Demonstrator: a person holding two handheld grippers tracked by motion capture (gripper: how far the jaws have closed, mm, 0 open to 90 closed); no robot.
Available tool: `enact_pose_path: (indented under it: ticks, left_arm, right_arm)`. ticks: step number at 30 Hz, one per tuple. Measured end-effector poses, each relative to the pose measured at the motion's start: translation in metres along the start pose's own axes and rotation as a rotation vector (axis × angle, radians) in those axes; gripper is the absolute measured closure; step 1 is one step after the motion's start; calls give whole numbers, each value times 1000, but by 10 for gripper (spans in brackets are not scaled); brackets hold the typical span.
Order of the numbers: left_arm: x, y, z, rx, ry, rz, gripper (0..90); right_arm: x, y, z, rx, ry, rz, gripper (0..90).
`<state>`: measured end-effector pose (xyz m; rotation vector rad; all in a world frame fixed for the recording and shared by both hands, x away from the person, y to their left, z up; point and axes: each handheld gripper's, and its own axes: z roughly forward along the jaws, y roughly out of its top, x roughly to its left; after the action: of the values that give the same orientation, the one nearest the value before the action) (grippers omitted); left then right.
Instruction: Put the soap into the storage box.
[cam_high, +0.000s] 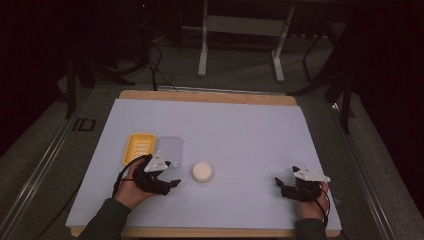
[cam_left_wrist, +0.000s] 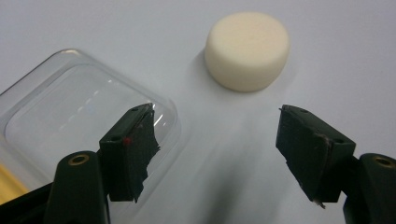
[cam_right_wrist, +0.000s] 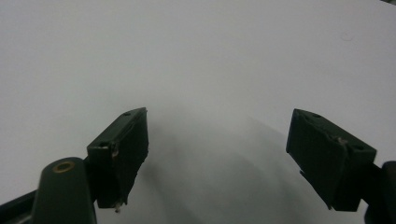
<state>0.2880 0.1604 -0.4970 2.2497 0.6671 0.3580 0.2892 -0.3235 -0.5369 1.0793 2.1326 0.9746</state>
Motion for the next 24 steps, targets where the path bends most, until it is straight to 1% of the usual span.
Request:
enact_pose_path:
  ticks: [3, 15, 18, 20, 24]
  left_arm:
    - [0, 4, 2, 8, -5, 15, 288]
    - [-2, 14, 9, 19, -27, 38, 256]
    - [-2, 16, 11, 20, -26, 43, 252]
    - [-2, 18, 12, 25, -32, 40, 247]
    - [-2, 21, 14, 37, -39, 52, 236]
  right_arm:
    - [0, 0, 0, 1, 0, 2, 208]
    - [0, 0, -1, -3, 5, 2, 207]
    - [0, 0, -1, -4, 5, 3, 206]
    - [0, 0, -1, -4, 6, 3, 207]
    - [0, 0, -1, -3, 7, 2, 207]
